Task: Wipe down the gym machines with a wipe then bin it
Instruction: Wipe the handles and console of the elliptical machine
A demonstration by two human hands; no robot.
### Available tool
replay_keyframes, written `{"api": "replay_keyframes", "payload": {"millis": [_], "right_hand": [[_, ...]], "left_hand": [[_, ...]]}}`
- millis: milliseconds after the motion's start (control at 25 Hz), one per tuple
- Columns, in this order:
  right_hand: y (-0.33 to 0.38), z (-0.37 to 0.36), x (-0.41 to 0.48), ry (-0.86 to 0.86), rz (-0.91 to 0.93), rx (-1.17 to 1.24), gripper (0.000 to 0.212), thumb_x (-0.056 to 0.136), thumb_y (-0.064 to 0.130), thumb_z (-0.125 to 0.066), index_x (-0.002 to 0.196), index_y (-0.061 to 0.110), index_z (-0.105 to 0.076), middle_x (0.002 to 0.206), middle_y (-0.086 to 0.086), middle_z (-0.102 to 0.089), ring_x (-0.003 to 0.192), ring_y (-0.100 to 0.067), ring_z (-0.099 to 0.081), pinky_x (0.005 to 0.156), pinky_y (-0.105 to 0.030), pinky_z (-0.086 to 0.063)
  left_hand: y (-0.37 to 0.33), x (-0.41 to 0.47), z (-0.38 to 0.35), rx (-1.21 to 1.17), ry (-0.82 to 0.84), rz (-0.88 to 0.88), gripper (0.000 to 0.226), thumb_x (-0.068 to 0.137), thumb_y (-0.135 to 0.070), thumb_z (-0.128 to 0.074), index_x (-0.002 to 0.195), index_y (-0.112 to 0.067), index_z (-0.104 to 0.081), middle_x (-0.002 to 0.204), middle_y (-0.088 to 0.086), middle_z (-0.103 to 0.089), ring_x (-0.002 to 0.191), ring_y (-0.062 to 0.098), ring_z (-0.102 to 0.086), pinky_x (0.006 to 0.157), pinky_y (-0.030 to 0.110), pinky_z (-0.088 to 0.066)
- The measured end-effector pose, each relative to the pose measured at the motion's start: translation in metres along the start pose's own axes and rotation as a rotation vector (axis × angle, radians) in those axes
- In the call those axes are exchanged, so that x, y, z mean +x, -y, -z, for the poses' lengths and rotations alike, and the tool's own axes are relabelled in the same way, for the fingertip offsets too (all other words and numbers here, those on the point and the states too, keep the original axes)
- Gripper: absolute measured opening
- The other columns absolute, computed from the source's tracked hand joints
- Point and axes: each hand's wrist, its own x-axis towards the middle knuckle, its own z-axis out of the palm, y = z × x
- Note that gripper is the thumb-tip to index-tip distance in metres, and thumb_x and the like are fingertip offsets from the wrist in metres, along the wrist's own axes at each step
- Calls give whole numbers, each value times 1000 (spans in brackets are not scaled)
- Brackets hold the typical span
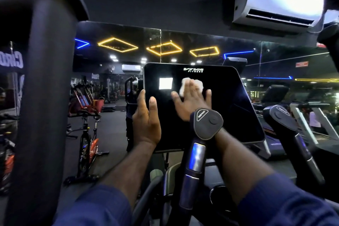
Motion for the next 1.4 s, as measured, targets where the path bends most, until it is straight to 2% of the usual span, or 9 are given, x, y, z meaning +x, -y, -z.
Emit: {"api": "replay_keyframes", "payload": {"millis": [120,200,440,720,880,1040,1160,1280,1400], "right_hand": [[45,-18,-50,21,355,1,84,90,70,-1,166,33,-6,173,13,-3,159,-5,-1,125,-47,13],[19,-10,-42,3,414,-47,75,96,68,-8,165,39,-6,172,18,-5,157,-1,-3,125,-52,13],[-31,14,61,57,-107,89,82,100,72,-12,166,25,0,174,8,6,160,-14,7,122,-54,21],[55,-4,38,79,508,-77,70,105,66,-12,165,34,6,173,14,7,158,-7,6,120,-50,25],[1,16,81,-17,191,-9,73,102,69,-11,166,35,-4,173,15,-3,158,-5,-1,122,-54,21],[-76,31,87,6,-250,39,82,97,74,-7,166,29,0,173,10,5,160,-11,3,123,-55,18],[-95,31,50,0,-382,106,88,95,77,-6,166,25,4,174,5,9,160,-15,9,124,-55,16],[-49,12,8,-30,-271,36,88,97,77,-10,167,24,-3,174,2,0,160,-19,2,125,-54,10],[3,-38,-39,30,94,154,81,100,72,-14,166,26,-16,172,4,-17,159,-15,-10,128,-52,1]], "left_hand": [[-2,-1,2,-21,-9,16,71,98,-58,-32,161,-24,-38,147,17,-60,127,15,-59,88,11,-40],[-3,-2,3,-17,-25,19,72,98,-56,-33,161,-21,-39,152,13,-55,121,1,-49,85,-5,-30],[0,0,1,-29,-28,-5,71,100,-56,-34,160,-19,-39,159,10,-49,132,2,-44,91,-8,-25],[1,3,0,-26,-27,-62,72,99,-67,-31,154,-21,-42,136,-5,-64,118,13,-64,85,3,-40],[3,0,0,-33,-10,-8,76,98,-62,-33,162,-21,-32,161,8,-46,145,16,-47,106,3,-33],[3,0,0,-39,0,-9,76,98,-63,-34,161,-21,-34,160,10,-47,146,16,-46,117,23,-36],[1,-2,0,-34,-7,-4,75,97,-67,-32,159,-24,-37,155,10,-53,140,19,-52,114,29,-41],[1,-1,1,-6,-25,21,75,97,-69,-30,157,-26,-40,150,9,-58,133,21,-57,107,29,-43],[-2,-3,1,35,-23,29,72,97,-67,-30,154,-25,-44,143,11,-63,125,25,-61,96,27,-42]]}}
